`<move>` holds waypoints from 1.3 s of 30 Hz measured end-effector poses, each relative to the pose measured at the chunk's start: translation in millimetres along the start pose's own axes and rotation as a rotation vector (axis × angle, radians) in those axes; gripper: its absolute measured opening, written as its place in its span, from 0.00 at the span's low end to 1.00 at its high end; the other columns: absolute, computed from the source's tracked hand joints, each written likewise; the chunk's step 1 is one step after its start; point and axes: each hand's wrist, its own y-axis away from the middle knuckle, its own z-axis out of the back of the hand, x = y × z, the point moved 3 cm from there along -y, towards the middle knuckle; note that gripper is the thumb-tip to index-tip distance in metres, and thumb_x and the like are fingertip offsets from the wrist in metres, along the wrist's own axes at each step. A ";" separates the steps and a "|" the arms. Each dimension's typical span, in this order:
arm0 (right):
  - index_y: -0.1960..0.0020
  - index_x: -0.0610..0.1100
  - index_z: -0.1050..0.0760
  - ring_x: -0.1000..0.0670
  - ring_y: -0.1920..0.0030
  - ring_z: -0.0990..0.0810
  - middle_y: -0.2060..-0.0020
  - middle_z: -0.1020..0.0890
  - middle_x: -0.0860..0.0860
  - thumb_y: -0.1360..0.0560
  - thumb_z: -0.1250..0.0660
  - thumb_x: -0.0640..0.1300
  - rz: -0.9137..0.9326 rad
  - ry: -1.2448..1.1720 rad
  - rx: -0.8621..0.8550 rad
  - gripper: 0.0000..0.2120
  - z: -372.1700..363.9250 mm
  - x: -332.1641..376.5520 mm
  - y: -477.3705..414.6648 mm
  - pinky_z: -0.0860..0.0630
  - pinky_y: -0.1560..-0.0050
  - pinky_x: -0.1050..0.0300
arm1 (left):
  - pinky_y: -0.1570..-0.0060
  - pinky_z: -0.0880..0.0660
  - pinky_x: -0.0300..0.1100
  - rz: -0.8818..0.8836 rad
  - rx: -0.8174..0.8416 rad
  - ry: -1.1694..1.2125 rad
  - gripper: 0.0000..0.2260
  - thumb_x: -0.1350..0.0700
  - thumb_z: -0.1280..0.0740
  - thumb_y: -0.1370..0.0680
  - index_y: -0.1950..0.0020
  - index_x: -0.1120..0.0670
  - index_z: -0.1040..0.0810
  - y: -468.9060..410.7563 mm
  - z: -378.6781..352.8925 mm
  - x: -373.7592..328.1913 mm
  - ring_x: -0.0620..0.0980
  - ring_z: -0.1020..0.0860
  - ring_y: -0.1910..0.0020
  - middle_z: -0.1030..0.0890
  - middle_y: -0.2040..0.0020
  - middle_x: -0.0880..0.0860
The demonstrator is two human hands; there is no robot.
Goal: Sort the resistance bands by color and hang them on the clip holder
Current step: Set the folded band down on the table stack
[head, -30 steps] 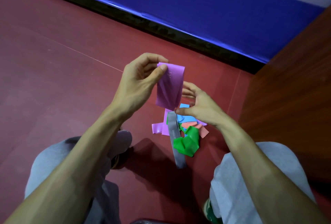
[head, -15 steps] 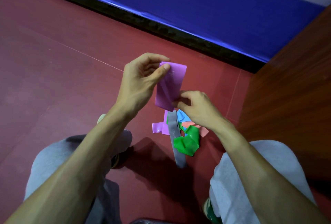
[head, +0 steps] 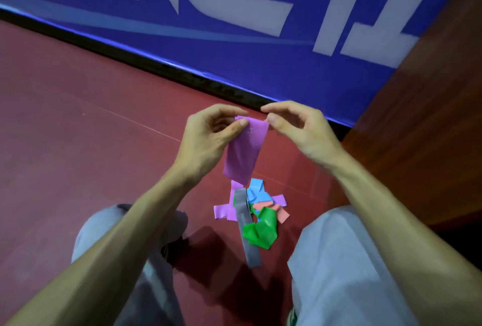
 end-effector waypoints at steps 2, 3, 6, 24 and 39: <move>0.49 0.41 0.19 0.64 0.61 0.22 0.59 0.18 0.54 0.25 0.31 0.39 0.032 0.068 0.039 0.06 11.1 32.4 4.1 0.28 0.55 0.71 | 0.57 0.26 0.33 -0.041 0.010 0.000 0.11 0.65 0.29 0.27 0.52 0.50 0.21 3.3 0.7 -26.6 0.39 0.23 0.64 0.19 0.66 0.44; 0.52 0.43 0.18 0.62 0.61 0.22 0.61 0.17 0.53 0.26 0.29 0.40 0.046 0.112 0.064 0.04 15.2 45.0 5.8 0.27 0.56 0.69 | 0.57 0.25 0.34 -0.061 0.009 0.007 0.12 0.65 0.28 0.27 0.49 0.51 0.22 3.8 1.1 -38.9 0.40 0.22 0.64 0.19 0.66 0.46; 0.56 0.47 0.18 0.52 0.61 0.18 0.62 0.16 0.50 0.27 0.28 0.41 0.111 0.236 0.083 0.02 32.0 85.0 17.3 0.23 0.55 0.57 | 0.57 0.25 0.35 -0.124 0.018 0.024 0.15 0.64 0.28 0.27 0.44 0.51 0.25 11.7 1.0 -82.1 0.42 0.22 0.64 0.19 0.66 0.48; 0.61 0.49 0.23 0.59 0.66 0.23 0.67 0.21 0.57 0.25 0.31 0.41 0.440 0.419 -0.359 0.06 157.3 290.2 101.3 0.24 0.60 0.60 | 0.61 0.33 0.40 -0.294 0.350 -0.191 0.16 0.50 0.47 0.17 0.45 0.63 0.33 66.0 -75.7 -260.2 0.44 0.32 0.63 0.31 0.59 0.51; 0.57 0.44 0.21 0.52 0.68 0.22 0.66 0.20 0.49 0.24 0.31 0.39 0.228 0.336 -0.676 0.04 319.3 276.5 182.0 0.23 0.66 0.58 | 0.62 0.27 0.34 -0.322 0.659 -0.194 0.06 0.59 0.40 0.18 0.42 0.53 0.27 79.7 -230.7 -322.8 0.41 0.24 0.60 0.22 0.52 0.51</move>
